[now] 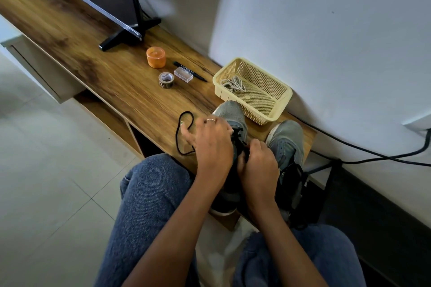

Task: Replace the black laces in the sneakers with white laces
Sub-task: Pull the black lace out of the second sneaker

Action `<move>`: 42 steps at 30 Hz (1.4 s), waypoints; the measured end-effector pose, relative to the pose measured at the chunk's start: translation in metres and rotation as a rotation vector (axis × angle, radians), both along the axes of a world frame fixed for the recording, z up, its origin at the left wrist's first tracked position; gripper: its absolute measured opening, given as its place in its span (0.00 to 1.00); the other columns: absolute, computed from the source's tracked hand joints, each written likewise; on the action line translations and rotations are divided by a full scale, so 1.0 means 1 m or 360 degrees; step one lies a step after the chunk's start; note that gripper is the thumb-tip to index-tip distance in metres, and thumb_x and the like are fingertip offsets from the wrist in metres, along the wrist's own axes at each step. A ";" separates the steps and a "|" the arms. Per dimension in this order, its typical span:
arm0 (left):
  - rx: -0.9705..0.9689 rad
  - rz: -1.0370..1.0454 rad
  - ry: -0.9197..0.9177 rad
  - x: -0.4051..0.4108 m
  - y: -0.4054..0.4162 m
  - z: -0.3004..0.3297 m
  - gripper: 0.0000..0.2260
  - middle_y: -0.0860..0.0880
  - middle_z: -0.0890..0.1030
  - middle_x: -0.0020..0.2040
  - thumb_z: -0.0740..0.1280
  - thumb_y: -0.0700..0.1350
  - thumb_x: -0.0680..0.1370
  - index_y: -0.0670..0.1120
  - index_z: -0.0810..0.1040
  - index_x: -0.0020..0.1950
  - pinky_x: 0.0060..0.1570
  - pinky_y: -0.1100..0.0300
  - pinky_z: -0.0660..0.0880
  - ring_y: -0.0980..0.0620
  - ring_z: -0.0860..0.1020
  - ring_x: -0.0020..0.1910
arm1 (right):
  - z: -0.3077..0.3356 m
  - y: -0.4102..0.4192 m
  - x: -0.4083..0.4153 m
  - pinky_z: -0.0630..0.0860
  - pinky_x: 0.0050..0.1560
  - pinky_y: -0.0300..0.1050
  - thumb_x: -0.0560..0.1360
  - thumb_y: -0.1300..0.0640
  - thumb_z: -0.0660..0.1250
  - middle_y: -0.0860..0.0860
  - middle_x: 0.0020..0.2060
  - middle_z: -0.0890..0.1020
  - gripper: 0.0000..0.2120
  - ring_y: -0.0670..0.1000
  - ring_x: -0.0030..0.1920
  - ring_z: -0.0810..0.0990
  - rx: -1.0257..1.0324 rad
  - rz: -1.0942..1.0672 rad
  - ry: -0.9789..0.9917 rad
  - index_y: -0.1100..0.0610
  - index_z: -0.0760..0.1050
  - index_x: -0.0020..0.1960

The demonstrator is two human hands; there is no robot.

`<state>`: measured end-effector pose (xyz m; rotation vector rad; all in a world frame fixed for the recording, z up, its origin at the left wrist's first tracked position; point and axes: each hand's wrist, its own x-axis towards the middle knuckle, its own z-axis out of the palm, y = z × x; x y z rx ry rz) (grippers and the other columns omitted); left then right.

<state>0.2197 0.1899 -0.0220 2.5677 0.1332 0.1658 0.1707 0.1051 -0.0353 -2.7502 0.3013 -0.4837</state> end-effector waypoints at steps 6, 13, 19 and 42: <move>-0.0588 0.0502 -0.0538 0.007 0.015 0.013 0.04 0.56 0.72 0.46 0.59 0.46 0.82 0.50 0.73 0.52 0.63 0.51 0.59 0.52 0.73 0.51 | 0.003 -0.001 0.001 0.63 0.33 0.43 0.71 0.65 0.66 0.56 0.38 0.77 0.02 0.54 0.36 0.72 0.0040 -0.0027 0.0005 0.61 0.73 0.42; -0.1181 0.1093 -0.1176 0.021 0.027 0.020 0.07 0.56 0.69 0.45 0.56 0.36 0.81 0.33 0.71 0.52 0.45 0.70 0.70 0.63 0.69 0.42 | 0.002 0.002 0.001 0.61 0.33 0.43 0.70 0.66 0.67 0.56 0.36 0.77 0.04 0.50 0.35 0.66 0.0002 -0.0047 -0.0022 0.61 0.72 0.40; -0.1196 0.0994 -0.0802 0.019 0.037 0.029 0.06 0.58 0.71 0.44 0.58 0.39 0.82 0.40 0.71 0.56 0.47 0.68 0.71 0.68 0.71 0.40 | 0.003 -0.003 0.000 0.63 0.34 0.44 0.71 0.66 0.66 0.56 0.37 0.76 0.03 0.52 0.35 0.69 0.0025 -0.0054 0.0038 0.61 0.72 0.41; 0.0301 -0.0731 0.0872 -0.010 0.023 0.002 0.32 0.42 0.42 0.79 0.51 0.52 0.83 0.39 0.38 0.78 0.74 0.47 0.38 0.44 0.40 0.78 | -0.003 -0.006 0.028 0.71 0.35 0.48 0.64 0.64 0.77 0.52 0.40 0.80 0.09 0.57 0.40 0.77 -0.0393 0.0379 -0.0083 0.56 0.82 0.42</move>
